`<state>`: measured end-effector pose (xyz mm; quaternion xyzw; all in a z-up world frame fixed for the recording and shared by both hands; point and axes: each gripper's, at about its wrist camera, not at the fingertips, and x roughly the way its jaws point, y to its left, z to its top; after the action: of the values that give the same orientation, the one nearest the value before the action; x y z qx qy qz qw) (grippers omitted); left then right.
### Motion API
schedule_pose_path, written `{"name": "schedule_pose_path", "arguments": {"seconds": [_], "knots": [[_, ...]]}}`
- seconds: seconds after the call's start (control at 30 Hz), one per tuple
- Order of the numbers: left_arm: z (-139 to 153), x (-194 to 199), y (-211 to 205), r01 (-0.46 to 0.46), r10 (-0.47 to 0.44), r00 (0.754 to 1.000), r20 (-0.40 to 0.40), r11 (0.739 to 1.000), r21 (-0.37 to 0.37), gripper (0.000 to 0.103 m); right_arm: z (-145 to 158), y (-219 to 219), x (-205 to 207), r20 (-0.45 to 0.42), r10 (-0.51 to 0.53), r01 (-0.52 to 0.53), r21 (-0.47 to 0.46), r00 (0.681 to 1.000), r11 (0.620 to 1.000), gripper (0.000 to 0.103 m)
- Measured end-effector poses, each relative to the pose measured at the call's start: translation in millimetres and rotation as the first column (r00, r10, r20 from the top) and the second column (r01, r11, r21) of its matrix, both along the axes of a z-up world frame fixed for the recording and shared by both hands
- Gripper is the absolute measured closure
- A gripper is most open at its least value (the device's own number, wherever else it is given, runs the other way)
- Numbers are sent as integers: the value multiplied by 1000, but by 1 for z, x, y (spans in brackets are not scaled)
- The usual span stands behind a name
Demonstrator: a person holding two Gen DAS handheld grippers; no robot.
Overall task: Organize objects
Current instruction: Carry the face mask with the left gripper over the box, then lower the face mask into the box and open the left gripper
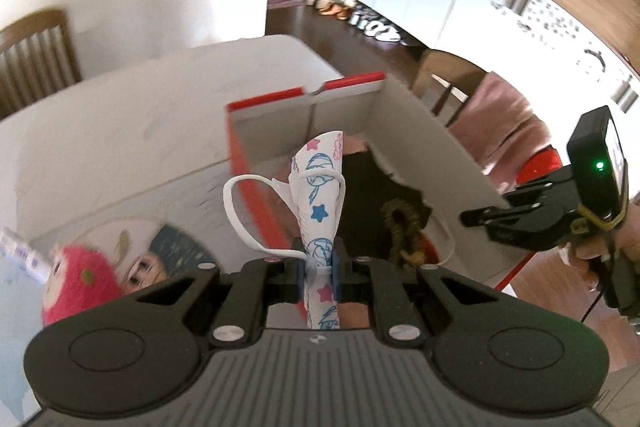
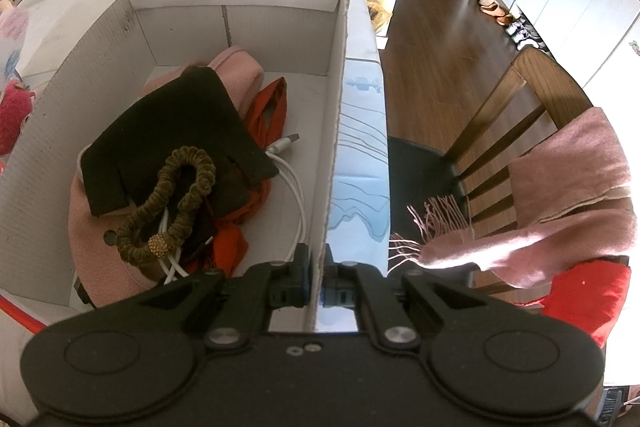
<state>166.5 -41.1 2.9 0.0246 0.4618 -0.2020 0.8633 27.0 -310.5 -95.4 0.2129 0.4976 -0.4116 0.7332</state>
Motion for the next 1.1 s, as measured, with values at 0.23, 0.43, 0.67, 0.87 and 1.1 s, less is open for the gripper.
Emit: {"name": "schedule_pose_path", "arguments": {"seconds": [0.23, 0.43, 0.67, 0.87, 1.1], "knots": [[-9, 26, -34, 55, -55, 999, 0, 997, 56, 91, 1, 0, 1, -5, 15, -15, -1, 1000, 1000, 99], [-26, 51, -62, 78, -77, 997, -14, 992, 101, 91, 2, 2, 3, -11, 36, -36, -1, 999, 999, 99], [-47, 73, -86, 88, -85, 996, -28, 983, 162, 91, 3, -1, -1, -1, 49, -49, 10, 999, 999, 99], [-65, 91, -98, 81, -69, 996, -58, 973, 218, 91, 2, -2, -3, -5, 70, -70, 12, 998, 997, 98], [-77, 98, -104, 77, -56, 994, -89, 966, 246, 87, 2, -4, -5, 6, 84, -84, 17, 996, 996, 98]]}}
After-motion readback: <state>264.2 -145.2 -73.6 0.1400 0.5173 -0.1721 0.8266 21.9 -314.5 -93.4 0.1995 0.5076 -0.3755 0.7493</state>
